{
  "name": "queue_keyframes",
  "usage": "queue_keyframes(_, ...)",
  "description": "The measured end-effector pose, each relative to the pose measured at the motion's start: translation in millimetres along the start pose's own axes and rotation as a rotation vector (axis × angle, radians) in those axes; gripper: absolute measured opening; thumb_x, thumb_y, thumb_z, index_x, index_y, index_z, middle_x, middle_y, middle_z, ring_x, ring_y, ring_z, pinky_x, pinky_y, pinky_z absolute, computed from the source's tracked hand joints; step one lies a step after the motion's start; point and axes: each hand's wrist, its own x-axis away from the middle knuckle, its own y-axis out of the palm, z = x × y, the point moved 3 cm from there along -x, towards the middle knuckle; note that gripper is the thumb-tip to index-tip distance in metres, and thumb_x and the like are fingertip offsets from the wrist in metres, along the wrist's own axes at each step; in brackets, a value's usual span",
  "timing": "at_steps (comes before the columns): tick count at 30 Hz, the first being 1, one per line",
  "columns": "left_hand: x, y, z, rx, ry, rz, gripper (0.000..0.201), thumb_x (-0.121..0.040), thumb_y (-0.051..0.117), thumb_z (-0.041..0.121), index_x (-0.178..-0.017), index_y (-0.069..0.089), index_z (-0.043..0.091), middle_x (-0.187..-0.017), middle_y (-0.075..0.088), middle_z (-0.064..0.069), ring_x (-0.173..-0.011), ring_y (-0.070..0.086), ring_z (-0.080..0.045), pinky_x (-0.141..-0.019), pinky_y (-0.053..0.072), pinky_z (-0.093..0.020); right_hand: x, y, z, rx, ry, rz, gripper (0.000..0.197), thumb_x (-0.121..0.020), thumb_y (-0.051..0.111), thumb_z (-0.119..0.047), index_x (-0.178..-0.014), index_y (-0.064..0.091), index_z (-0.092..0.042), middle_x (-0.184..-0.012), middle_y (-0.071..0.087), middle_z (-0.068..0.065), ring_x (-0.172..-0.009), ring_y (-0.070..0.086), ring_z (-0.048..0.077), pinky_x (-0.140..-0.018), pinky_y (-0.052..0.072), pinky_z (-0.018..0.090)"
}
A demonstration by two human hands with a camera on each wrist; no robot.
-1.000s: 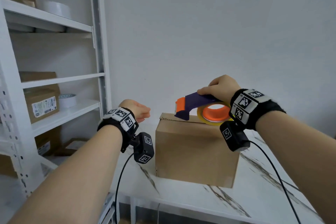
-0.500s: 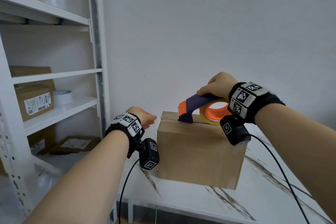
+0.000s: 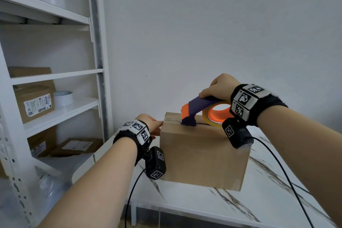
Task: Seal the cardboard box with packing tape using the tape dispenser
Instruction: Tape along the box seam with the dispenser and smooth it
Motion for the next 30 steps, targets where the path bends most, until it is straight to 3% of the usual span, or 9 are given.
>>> queue_keyframes(4,2.0,0.2,-3.6,-0.063,-0.024,-0.014,0.023,-0.083,0.069,0.03,-0.084,0.059,0.009,-0.083,0.066,-0.014,-0.092,0.072,-0.031,-0.094,0.053,-0.046,1.6,0.3,1.6,-0.019,0.009,-0.002,0.029,-0.071,0.072,-0.035,-0.074,0.062,-0.009,-0.073,0.055,0.008,-0.068,0.049,0.021,-0.059,0.038,0.027)
queue_keyframes(6,3.9,0.9,-6.7,-0.079,-0.022,-0.013,0.034,-0.083,0.068,0.026,-0.111,0.06,0.008,-0.108,0.065,-0.016,-0.097,0.07,-0.03,-0.094,0.052,-0.043,2.5,0.9,2.3,-0.019,0.009,-0.005,0.029,-0.071,0.072,-0.035,-0.073,0.061,-0.008,-0.072,0.055,0.008,-0.066,0.048,0.021,-0.056,0.037,0.026)
queue_keyframes(8,3.2,-1.5,-6.2,-0.149,0.013,0.017,0.042,-0.084,0.066,0.024,-0.123,0.06,0.008,-0.111,0.068,-0.012,-0.099,0.068,-0.025,-0.095,0.053,-0.039,2.4,1.6,2.8,-0.018,0.008,-0.001,0.029,-0.07,0.072,-0.035,-0.072,0.061,-0.008,-0.071,0.054,0.008,-0.065,0.048,0.02,-0.055,0.037,0.026)
queue_keyframes(14,6.0,6.7,2.3,-0.075,0.064,-0.052,0.026,-0.091,0.052,0.004,-0.113,0.066,0.004,-0.083,0.067,-0.005,-0.073,0.062,-0.014,-0.084,0.053,-0.033,2.9,0.5,4.4,0.007,0.0,0.014,0.032,-0.072,0.071,-0.037,-0.077,0.064,-0.007,-0.075,0.056,0.009,-0.071,0.051,0.022,-0.061,0.04,0.028)
queue_keyframes(16,8.3,4.5,9.8,-0.127,0.127,-0.016,0.029,-0.095,0.044,0.006,-0.116,0.063,0.005,-0.09,0.067,-0.008,-0.075,0.062,-0.017,-0.08,0.052,-0.032,3.9,0.0,5.0,0.014,0.003,0.02,0.032,-0.072,0.07,-0.038,-0.074,0.062,-0.007,-0.073,0.055,0.008,-0.071,0.05,0.022,-0.058,0.038,0.027)
queue_keyframes(18,11.6,1.7,21.9,-0.244,0.276,0.039,0.033,-0.098,0.037,0.01,-0.119,0.061,0.006,-0.11,0.066,-0.011,-0.095,0.062,-0.022,-0.09,0.048,-0.034,4.7,-0.1,5.5,0.016,0.004,0.026,0.033,-0.071,0.071,-0.04,-0.073,0.061,-0.008,-0.073,0.055,0.008,-0.07,0.05,0.021,-0.056,0.037,0.026)
queue_keyframes(21,22.5,10.3,35.9,-0.52,0.467,0.016,0.029,-0.101,0.032,0.017,-0.096,0.06,0.018,-0.107,0.055,-0.008,-0.1,0.051,-0.018,-0.087,0.037,-0.026,4.9,-1.3,6.1,0.023,-0.009,0.05,0.042,-0.071,0.071,-0.042,-0.085,0.069,-0.003,-0.078,0.058,0.008,-0.073,0.052,0.021,-0.064,0.042,0.029)
queue_keyframes(24,27.6,28.8,38.8,-0.71,0.473,-0.047,0.037,-0.102,0.027,0.019,-0.114,0.057,0.001,-0.121,0.058,-0.017,-0.113,0.053,-0.029,-0.095,0.038,-0.033,6.2,-6.6,10.1,-0.028,-0.014,0.098,0.046,-0.073,0.072,-0.042,-0.094,0.07,-0.001,-0.082,0.061,0.008,-0.077,0.054,0.021,-0.07,0.045,0.031)
queue_keyframes(30,17.0,47.9,33.3,-0.83,0.473,-0.029,0.026,-0.097,0.029,0.013,-0.093,0.055,0.01,-0.111,0.061,-0.013,-0.093,0.054,-0.028,-0.084,0.044,-0.035,8.1,-7.9,26.7,-0.219,-0.003,0.118,0.039,-0.083,0.062,-0.044,-0.072,0.062,-0.007,-0.075,0.059,0.008,-0.076,0.054,0.023,-0.071,0.044,0.033)
